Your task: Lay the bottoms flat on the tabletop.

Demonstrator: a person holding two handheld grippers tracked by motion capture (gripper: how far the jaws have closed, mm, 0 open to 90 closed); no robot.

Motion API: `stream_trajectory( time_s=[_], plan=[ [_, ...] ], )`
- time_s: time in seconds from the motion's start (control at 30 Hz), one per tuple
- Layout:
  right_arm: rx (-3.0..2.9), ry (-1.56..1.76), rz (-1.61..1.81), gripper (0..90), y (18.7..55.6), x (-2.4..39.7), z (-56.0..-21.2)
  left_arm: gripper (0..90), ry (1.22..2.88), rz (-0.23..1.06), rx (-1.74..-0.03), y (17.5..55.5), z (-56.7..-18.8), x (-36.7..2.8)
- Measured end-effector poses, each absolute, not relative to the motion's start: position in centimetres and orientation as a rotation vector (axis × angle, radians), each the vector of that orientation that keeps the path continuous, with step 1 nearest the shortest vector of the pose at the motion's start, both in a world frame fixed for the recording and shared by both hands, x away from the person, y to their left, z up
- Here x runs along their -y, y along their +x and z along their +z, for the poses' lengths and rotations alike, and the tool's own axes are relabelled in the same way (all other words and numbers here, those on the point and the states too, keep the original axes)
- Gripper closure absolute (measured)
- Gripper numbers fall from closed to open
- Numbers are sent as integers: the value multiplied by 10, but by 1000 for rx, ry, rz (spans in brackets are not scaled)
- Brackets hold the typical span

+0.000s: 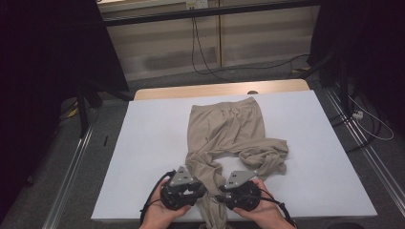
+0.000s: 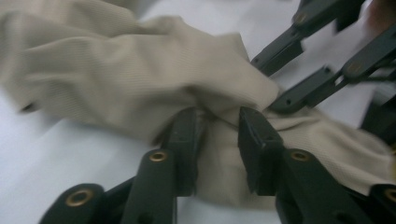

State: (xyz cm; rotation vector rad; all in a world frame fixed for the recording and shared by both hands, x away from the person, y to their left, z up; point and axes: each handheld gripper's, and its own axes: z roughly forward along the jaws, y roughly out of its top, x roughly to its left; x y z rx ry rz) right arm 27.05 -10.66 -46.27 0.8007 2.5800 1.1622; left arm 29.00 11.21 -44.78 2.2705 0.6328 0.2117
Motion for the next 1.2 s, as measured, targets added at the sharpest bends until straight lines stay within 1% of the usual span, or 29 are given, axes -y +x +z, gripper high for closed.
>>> stream_trajectory(
  time_s=[0.03, 0.1, 0.13, 0.17, 0.33, 0.47, 0.63, 0.67, 0.73, 0.8, 0.83, 0.87, 0.93, 0.97, 1.0, 1.03, 1.07, 1.13, 1.17, 1.2],
  plan=[
    [-2593, 796, 1157, 821, 269, 107, -462, 684, 2288, 219, -609, 291, -451, -108],
    [-2597, 796, 1150, 864, 267, 111, -461, 784, 2306, 233, -603, 293, -455, -105],
    [-2597, 797, 1131, 873, 265, 113, -460, 848, 2317, 239, -615, 295, -454, -106],
    [-2597, 802, 1123, 877, 265, 116, -459, 898, 2318, 211, -622, 296, -453, -109],
    [-2600, 859, 1116, 877, 261, 135, -457, 900, 2341, 161, -668, 283, -450, -123],
    [-2613, 859, 1126, 851, 261, 136, -457, 900, 2349, 118, -681, 265, -447, -131],
    [-2615, 846, 1115, 762, 257, 133, -458, 900, 2345, 71, -675, 244, -445, -141],
    [-2614, 853, 1112, 729, 255, 132, -458, 900, 2344, 66, -667, 241, -445, -142],
    [-2595, 857, 1101, 616, 253, 131, -458, 900, 2327, 65, -666, 238, -444, -144],
    [-2593, 832, 1129, 659, 251, 130, -456, 900, 2276, 57, -674, 241, -441, -146],
    [-2588, 812, 1156, 672, 250, 129, -453, 895, 2260, 63, -678, 243, -440, -146],
    [-2583, 790, 1185, 709, 248, 128, -451, 883, 2247, 84, -677, 246, -439, -146],
    [-2586, 745, 1246, 770, 247, 125, -446, 830, 2240, 112, -669, 252, -437, -145],
    [-2593, 724, 1266, 782, 246, 121, -445, 806, 2237, 122, -654, 255, -438, -143],
    [-2613, 704, 1273, 779, 246, 117, -446, 762, 2242, 136, -640, 259, -440, -141],
    [-2632, 688, 1270, 760, 247, 113, -447, 725, 2251, 143, -623, 262, -442, -138],
    [-2649, 675, 1257, 715, 247, 107, -450, 702, 2264, 149, -615, 264, -445, -135],
    [-2670, 653, 1202, 585, 249, 98, -457, 664, 2294, 158, -595, 265, -452, -127],
    [-2669, 666, 1169, 552, 249, 95, -460, 659, 2321, 187, -569, 264, -454, -125],
    [-2661, 662, 1171, 550, 250, 94, -461, 641, 2322, 204, -547, 262, -455, -123]
  ],
)
